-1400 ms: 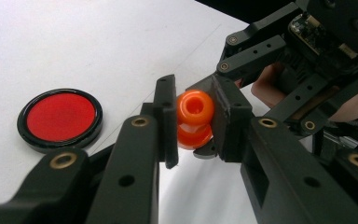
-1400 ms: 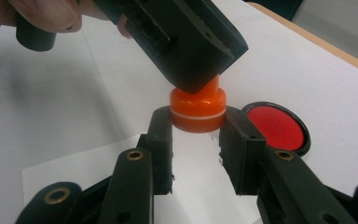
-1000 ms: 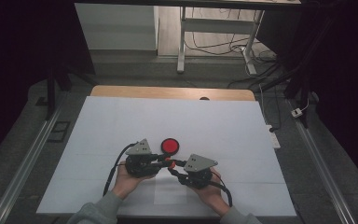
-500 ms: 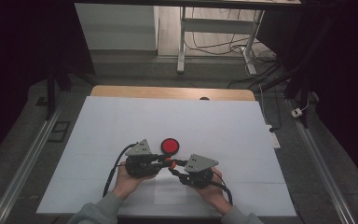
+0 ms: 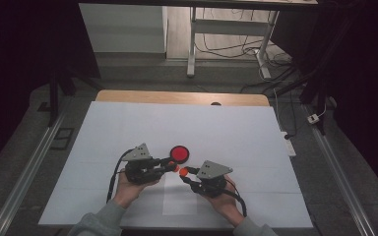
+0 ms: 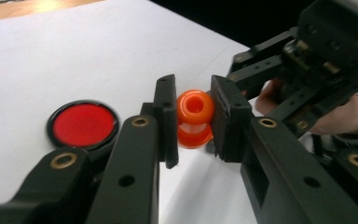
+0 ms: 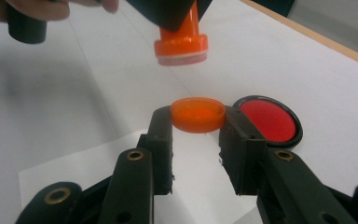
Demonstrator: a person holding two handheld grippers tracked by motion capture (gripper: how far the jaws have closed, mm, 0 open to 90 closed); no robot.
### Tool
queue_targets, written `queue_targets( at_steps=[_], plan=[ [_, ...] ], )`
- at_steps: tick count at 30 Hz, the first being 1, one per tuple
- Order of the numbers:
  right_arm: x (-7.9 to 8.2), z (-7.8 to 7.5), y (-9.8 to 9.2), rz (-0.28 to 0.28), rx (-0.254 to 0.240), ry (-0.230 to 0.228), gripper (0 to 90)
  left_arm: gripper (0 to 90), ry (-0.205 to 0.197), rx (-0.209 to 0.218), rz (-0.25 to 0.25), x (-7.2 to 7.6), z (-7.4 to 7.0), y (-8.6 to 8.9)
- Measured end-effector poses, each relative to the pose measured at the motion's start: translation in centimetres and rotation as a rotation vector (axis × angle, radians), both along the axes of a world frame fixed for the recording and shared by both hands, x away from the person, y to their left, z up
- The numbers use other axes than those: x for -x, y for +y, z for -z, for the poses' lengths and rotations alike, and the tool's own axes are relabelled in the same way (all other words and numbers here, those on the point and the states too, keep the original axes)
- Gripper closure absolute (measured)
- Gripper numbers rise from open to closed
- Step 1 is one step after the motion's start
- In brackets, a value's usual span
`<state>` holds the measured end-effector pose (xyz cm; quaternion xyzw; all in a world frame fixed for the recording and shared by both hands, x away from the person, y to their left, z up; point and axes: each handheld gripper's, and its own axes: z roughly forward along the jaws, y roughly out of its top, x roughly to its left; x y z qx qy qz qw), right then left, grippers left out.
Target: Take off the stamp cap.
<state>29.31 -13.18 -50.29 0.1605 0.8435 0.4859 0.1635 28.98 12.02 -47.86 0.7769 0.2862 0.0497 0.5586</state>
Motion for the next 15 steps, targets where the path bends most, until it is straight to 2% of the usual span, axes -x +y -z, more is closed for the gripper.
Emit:
queue_targets(
  at_steps=[6,9,15],
  plan=[
    [-0.2,0.1,-0.6,0.015,-0.008,0.007,65.4,72.8,0.006,0.015,0.011,0.0,0.0,0.2],
    [-0.2,0.1,-0.9,0.025,-0.005,0.005,65.3,72.7,0.004,-0.01,0.008,0.0,0.0,0.1],
    [-0.5,0.1,-2.0,0.056,-0.009,0.0,65.3,72.7,0.002,-0.032,0.004,0.1,0.1,0.0]
  ],
)
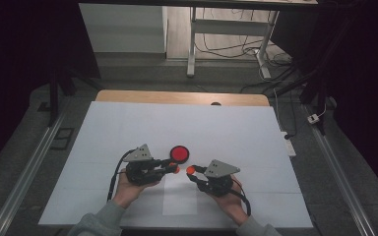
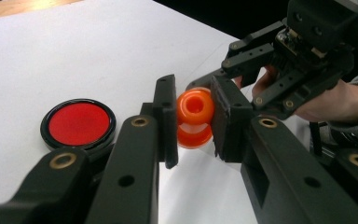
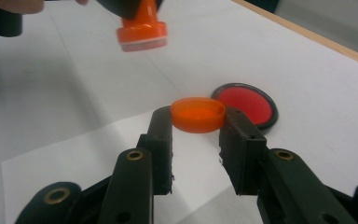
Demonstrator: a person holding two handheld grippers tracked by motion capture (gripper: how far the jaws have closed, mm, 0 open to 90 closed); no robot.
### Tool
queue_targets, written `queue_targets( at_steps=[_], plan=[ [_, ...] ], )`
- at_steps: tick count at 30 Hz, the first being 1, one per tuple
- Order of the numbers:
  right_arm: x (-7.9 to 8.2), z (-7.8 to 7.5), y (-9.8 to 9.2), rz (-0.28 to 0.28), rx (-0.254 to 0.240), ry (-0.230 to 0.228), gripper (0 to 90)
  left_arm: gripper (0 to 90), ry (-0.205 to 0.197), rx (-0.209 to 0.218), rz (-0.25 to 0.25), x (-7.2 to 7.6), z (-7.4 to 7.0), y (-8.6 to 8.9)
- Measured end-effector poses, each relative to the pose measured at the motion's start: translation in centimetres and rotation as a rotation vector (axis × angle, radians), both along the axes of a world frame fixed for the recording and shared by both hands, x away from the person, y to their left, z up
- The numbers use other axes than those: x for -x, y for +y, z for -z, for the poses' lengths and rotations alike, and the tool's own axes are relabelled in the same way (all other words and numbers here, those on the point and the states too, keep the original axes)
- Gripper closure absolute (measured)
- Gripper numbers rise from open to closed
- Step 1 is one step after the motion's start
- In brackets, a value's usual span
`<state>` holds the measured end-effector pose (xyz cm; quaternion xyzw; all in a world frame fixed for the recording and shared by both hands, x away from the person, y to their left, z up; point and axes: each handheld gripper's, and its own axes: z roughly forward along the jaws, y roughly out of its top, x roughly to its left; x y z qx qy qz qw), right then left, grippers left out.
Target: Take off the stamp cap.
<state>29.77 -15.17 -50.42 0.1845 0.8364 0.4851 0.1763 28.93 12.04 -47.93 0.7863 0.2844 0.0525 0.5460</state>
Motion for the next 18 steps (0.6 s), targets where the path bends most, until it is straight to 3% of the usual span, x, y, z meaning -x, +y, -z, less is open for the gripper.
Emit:
queue_targets(
  at_steps=[4,18],
  plan=[
    [0.0,-0.1,-0.9,0.021,0.001,-0.002,65.3,72.7,-0.006,-0.028,-0.016,0.0,0.0,0.0],
    [0.2,0.0,-4.2,0.079,-0.011,0.015,65.2,72.6,-0.004,-0.035,-0.045,-0.1,0.0,0.4]
  ],
)
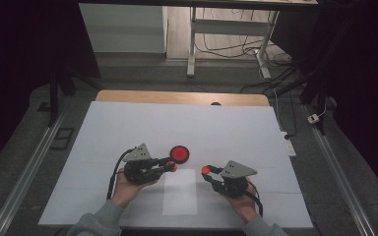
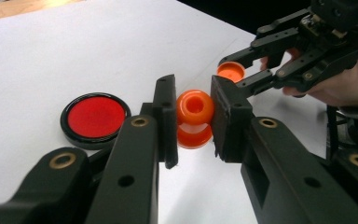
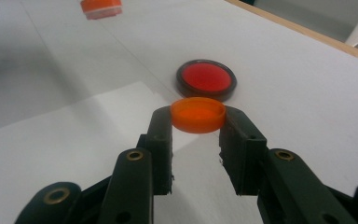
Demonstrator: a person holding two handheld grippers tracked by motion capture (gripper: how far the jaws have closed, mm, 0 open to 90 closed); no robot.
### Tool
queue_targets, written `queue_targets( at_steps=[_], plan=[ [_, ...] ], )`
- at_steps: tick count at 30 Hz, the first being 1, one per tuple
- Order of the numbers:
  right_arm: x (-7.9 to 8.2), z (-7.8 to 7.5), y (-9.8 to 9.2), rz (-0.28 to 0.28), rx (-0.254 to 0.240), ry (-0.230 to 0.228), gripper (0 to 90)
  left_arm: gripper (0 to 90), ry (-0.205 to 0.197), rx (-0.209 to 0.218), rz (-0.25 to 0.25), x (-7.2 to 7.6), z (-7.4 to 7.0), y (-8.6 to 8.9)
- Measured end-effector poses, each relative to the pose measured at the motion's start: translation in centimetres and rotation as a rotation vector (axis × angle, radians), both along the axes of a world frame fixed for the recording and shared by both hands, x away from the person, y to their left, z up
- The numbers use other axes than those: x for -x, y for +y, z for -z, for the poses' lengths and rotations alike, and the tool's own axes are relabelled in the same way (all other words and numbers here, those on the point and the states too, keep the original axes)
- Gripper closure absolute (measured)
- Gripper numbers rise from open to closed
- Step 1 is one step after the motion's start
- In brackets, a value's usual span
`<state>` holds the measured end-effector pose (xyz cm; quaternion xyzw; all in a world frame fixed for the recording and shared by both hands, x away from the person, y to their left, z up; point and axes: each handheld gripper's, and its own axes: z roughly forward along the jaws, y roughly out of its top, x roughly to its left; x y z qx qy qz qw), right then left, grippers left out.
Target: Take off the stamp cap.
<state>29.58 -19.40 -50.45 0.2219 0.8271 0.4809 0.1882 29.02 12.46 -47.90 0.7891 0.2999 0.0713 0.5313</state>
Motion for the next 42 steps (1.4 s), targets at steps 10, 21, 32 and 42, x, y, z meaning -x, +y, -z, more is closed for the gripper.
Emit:
queue_targets(
  at_steps=[10,21,32,42],
  plan=[
    [0.6,-0.5,-3.8,0.082,-0.026,-0.001,65.1,72.5,-0.02,-0.02,-0.014,0.0,-0.2,0.3],
    [1.0,-0.5,-6.2,0.114,-0.038,0.003,65.1,72.5,-0.02,-0.024,-0.016,-0.4,-0.3,0.3],
    [1.1,-0.6,-6.4,0.105,-0.048,0.01,65.1,72.5,-0.031,-0.028,-0.028,-0.4,-1.1,0.6],
    [1.2,-0.7,-6.6,0.107,-0.069,0.015,65.1,72.4,-0.041,-0.055,-0.025,-1.1,-1.8,0.2]
  ],
)
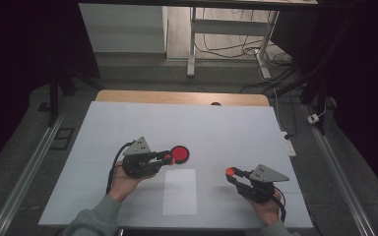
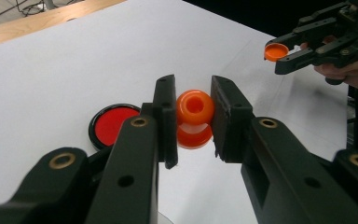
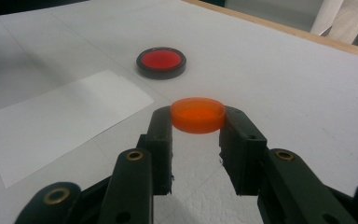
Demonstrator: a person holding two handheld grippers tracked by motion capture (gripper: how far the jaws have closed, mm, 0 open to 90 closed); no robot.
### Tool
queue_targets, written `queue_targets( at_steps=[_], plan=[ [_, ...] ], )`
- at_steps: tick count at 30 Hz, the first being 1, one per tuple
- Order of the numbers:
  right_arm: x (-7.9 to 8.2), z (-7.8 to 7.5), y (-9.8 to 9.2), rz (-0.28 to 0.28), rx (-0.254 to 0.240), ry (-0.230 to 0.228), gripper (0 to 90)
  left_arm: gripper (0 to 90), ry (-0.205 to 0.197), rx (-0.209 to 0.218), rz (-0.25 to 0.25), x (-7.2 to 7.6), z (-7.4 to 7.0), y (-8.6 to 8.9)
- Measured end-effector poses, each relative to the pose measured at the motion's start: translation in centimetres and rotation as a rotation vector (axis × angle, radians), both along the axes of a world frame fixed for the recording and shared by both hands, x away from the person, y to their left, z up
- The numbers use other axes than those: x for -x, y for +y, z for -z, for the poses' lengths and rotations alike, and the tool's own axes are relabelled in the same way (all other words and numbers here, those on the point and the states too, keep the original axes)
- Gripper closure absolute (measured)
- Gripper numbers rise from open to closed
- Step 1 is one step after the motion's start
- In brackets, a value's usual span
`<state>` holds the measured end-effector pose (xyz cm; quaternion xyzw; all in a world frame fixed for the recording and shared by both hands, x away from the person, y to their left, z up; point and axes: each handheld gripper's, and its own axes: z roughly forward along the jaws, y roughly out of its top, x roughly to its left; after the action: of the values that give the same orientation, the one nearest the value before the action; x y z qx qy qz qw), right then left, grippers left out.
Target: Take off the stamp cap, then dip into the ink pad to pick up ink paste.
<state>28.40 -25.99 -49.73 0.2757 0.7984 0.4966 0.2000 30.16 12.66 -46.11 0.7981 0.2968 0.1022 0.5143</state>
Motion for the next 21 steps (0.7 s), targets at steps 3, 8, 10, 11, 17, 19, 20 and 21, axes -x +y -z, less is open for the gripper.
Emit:
queue_targets(
  at_steps=[3,8,10,11,17,19,20,21],
  plan=[
    [0.1,0.0,0.0,0.003,0.0,-0.003,65.1,72.5,0.002,-0.002,-0.013,-0.5,-0.2,0.1],
    [0.0,0.0,-0.1,0.004,0.003,-0.001,65.1,72.5,-0.008,-0.017,-0.018,-1.2,-0.9,0.1],
    [0.0,0.0,-0.2,0.006,0.004,-0.001,65.1,72.5,-0.01,-0.023,-0.019,-1.6,-1.2,0.0],
    [0.0,0.0,-0.2,0.007,0.003,-0.001,65.1,72.5,-0.008,-0.025,-0.018,-1.9,-1.3,-0.1],
    [-0.1,-0.1,-0.3,0.012,0.002,-0.005,65.1,72.5,-0.009,-0.036,-0.032,-3.0,-1.2,-0.6],
    [-0.1,0.0,-0.2,0.013,0.001,-0.006,65.1,72.5,-0.006,-0.041,-0.034,-3.2,-1.1,-0.7],
    [-0.1,0.0,-0.2,0.011,0.002,-0.006,65.1,72.5,-0.004,-0.045,-0.037,-3.4,-1.0,-0.7],
    [-0.1,0.0,-0.2,0.007,0.007,-0.004,65.1,72.5,-0.001,-0.047,-0.038,-3.5,-0.9,-0.7]
  ],
)
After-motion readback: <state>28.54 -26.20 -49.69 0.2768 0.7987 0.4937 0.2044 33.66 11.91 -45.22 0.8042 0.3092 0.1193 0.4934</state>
